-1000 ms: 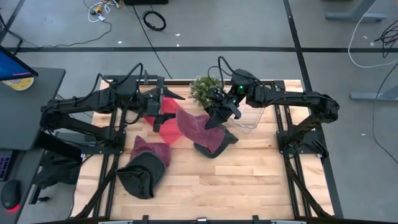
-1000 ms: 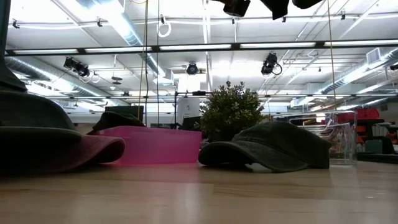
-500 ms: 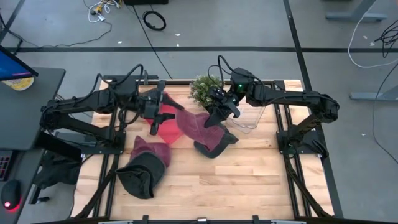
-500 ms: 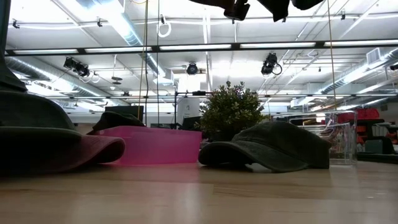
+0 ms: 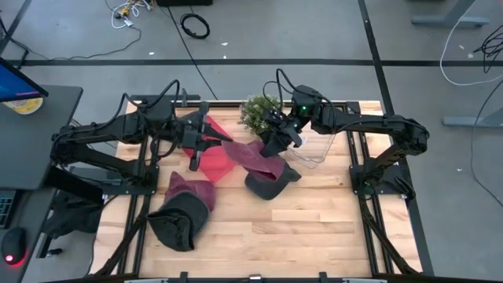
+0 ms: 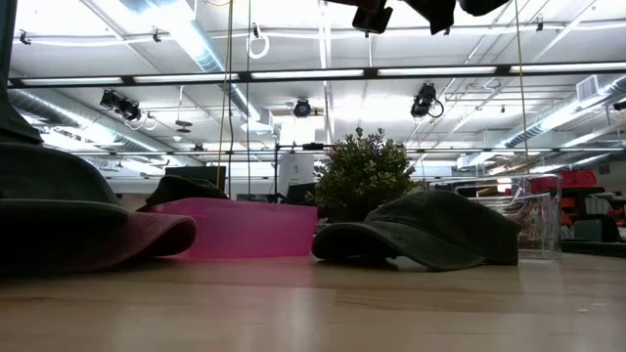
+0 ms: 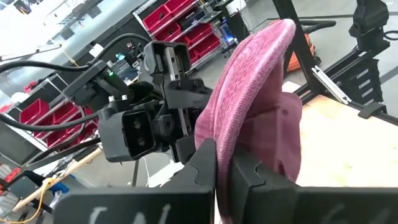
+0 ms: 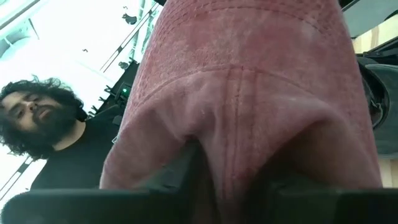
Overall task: Pick & Place hat
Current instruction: Put the right red cap into the red bin
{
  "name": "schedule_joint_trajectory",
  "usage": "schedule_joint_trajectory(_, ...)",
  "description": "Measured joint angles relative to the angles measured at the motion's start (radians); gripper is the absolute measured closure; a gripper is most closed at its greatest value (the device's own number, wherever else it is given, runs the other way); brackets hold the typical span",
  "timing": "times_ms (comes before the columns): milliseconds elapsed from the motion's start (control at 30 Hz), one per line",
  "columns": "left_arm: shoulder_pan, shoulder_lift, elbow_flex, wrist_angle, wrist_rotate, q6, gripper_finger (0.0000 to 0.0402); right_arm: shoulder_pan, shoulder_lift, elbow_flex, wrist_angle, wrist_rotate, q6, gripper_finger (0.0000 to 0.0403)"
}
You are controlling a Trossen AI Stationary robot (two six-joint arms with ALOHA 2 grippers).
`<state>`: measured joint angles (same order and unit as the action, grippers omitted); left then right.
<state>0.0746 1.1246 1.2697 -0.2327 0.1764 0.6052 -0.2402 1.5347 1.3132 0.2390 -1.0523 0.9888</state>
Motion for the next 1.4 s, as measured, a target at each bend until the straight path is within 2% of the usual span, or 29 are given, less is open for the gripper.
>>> schedule_joint_trajectory(233,-0.007,-0.002,0.0,-0.01,-0.005,-0.018,0.039,-0.072,-0.007,0.0,0.003,-0.049,0.044,0.0166)
schedule_joint_trajectory(433,-0.026,-0.002,0.0,-0.056,-0.028,-0.024,0.039,-0.141,-0.016,0.0,0.001,-0.095,0.05,0.0115)
schedule_joint_trajectory(600,-0.041,-0.032,0.0,-0.105,-0.127,-0.118,0.039,-0.201,-0.029,0.0,-0.027,-0.109,0.046,0.0113)
schedule_joint_trajectory(1033,-0.032,-0.199,0.001,-0.328,-0.485,-0.673,0.039,-0.239,-0.067,0.0,-0.047,-0.081,0.005,0.0124)
schedule_joint_trajectory(1200,0.001,-0.258,0.001,-0.365,-0.482,-0.91,0.039,-0.239,-0.078,0.0,-0.061,-0.05,-0.035,0.0124)
schedule_joint_trajectory(1400,0.036,-0.309,0.001,-0.354,-0.36,-1.104,0.0388,-0.236,-0.079,0.0,-0.07,-0.037,-0.07,0.0124)
